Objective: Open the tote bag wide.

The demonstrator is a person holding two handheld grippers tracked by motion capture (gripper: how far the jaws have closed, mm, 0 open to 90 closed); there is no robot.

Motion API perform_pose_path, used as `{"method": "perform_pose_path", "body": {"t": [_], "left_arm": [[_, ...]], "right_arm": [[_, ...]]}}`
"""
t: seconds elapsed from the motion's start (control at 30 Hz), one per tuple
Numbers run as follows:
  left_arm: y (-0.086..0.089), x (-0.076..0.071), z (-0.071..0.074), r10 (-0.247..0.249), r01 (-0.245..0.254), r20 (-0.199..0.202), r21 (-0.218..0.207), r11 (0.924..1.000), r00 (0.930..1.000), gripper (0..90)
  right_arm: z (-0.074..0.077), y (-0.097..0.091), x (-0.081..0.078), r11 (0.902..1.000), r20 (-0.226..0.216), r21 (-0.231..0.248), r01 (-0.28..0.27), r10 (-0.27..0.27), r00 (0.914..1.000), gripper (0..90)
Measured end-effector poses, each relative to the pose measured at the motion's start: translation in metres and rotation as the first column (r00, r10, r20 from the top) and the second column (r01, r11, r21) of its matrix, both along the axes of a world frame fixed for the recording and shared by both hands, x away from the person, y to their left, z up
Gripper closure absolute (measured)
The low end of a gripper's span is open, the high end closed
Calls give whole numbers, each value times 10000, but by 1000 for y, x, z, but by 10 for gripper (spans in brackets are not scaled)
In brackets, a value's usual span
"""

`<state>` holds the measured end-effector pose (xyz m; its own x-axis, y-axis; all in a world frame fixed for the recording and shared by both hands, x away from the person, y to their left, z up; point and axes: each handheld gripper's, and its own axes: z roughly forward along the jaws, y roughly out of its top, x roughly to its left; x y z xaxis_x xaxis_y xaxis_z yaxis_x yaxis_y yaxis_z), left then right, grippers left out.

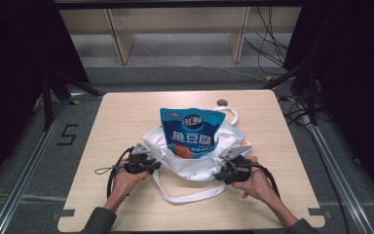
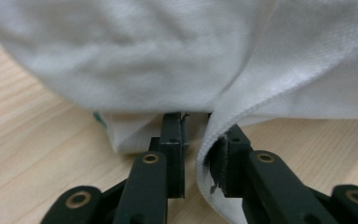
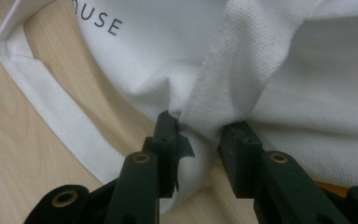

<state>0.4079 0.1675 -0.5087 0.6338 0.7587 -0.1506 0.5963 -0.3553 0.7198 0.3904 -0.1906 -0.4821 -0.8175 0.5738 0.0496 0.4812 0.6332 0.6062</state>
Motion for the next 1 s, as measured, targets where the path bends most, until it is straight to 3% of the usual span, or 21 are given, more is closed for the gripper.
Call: {"method": "perform_pose_path", "body": {"t": [0.03,0.07,0.17,0.2,0.3,0.4,0.43,0.47,0.53,0.57,0.6,0.7,0.73,0.77,0.8,0.83,0.87,0.9,0.93,0.97,1.0], "left_arm": [[1,-1,0,14,-14,5,32,10000,10000,698],[2,-2,0,12,-11,-36,41,10000,10000,676],[5,-7,2,-138,139,-96,146,9998,9999,600],[6,-9,3,-98,100,-165,165,9998,9998,576],[9,-18,8,-254,254,-130,18,9997,9996,480],[12,-26,15,-98,94,-114,-414,9991,9999,405],[14,-30,19,-119,113,-136,-454,9989,9998,377],[15,-32,20,-107,103,-94,-491,9987,9999,347],[19,-39,25,-106,105,-6,-455,9989,9999,315],[20,-42,27,-38,41,50,-521,9986,10000,308],[21,-45,28,6,-2,75,-534,9986,10000,303],[25,-54,31,16,-8,129,-593,9982,9999,294],[25,-57,31,59,-51,134,-609,9981,9999,291],[24,-59,31,80,-68,170,-641,9979,9998,289],[25,-61,31,-31,40,169,-539,9985,9999,287],[24,-62,31,41,-29,208,-604,9982,9998,286],[23,-64,30,82,-65,266,-629,9980,9996,283],[23,-66,31,87,-73,226,-618,9981,9997,279],[21,-68,30,215,-196,240,-750,9970,9995,274],[22,-70,31,131,-118,201,-620,9980,9997,268],[20,-72,30,359,-334,280,-847,9958,9990,262]], "right_arm": [[0,1,-1,9995,-125,323,59,-55,9999,681],[1,-2,0,9998,-8,201,-43,44,10000,671],[5,-4,-7,9958,-366,879,241,-210,9991,598],[7,-8,-7,9957,-159,920,37,-23,9999,566],[14,-18,-11,9918,-133,1273,133,-117,9998,508],[22,-28,-16,9791,-459,1973,503,-420,9981,488],[23,-33,-14,9792,-13,2010,284,-287,9996,482],[27,-36,-18,9723,-118,2238,669,-660,9978,477],[32,-43,-18,9688,-9,2370,725,-744,9972,464],[33,-44,-20,9630,-234,2457,1112,-1087,9938,457],[32,-48,-18,9635,201,2492,975,-1058,9942,457],[29,-52,-20,9573,256,2568,1331,-1444,9892,452],[28,-55,-19,9667,413,2264,1193,-1319,9904,445],[27,-53,-22,9574,134,2422,1573,-1654,9861,441],[26,-56,-20,9649,468,2330,1209,-1353,9897,440],[25,-55,-22,9602,189,2354,1506,-1594,9870,437],[25,-55,-22,9623,213,2313,1434,-1524,9881,434],[24,-57,-21,9671,603,2246,1197,-1364,9888,433],[23,-56,-24,9611,269,2366,1428,-1534,9878,432],[24,-57,-24,9643,293,2290,1329,-1433,9892,429],[24,-57,-25,9627,159,2292,1440,-1516,9883,426]]}}
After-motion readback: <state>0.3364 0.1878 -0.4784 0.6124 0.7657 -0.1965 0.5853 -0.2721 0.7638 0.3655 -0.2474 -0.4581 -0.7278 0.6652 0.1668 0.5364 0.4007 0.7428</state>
